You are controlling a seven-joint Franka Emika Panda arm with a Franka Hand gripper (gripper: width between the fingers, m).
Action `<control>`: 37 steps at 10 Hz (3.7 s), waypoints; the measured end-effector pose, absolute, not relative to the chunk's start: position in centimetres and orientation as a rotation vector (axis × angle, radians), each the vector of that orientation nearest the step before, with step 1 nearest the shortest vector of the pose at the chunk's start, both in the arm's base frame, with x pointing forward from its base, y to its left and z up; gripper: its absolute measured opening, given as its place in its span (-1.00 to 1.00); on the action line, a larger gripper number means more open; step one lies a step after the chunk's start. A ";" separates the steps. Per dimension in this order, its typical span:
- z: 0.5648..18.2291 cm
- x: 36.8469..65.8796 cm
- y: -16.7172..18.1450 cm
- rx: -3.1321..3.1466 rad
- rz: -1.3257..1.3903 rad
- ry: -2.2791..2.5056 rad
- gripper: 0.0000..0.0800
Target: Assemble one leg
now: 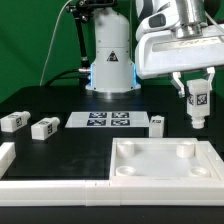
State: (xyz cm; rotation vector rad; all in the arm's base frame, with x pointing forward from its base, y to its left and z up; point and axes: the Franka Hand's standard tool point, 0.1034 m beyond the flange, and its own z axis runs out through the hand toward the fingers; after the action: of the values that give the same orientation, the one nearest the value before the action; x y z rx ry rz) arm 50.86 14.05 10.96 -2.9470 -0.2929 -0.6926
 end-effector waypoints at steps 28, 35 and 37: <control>8.8 62.8 12.0 -2.940 -0.808 -0.438 -0.27; 8.7 62.1 11.5 -2.944 -0.812 -0.436 -0.27; 8.2 61.6 11.5 -2.948 -0.802 -0.438 -0.27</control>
Offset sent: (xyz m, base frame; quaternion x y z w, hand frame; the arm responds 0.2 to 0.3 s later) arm 0.0000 0.0000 0.0000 0.0000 0.0000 0.0000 1.0000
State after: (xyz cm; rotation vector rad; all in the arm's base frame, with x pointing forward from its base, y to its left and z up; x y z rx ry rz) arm 61.60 11.49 8.23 -2.9477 -0.4378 -0.8016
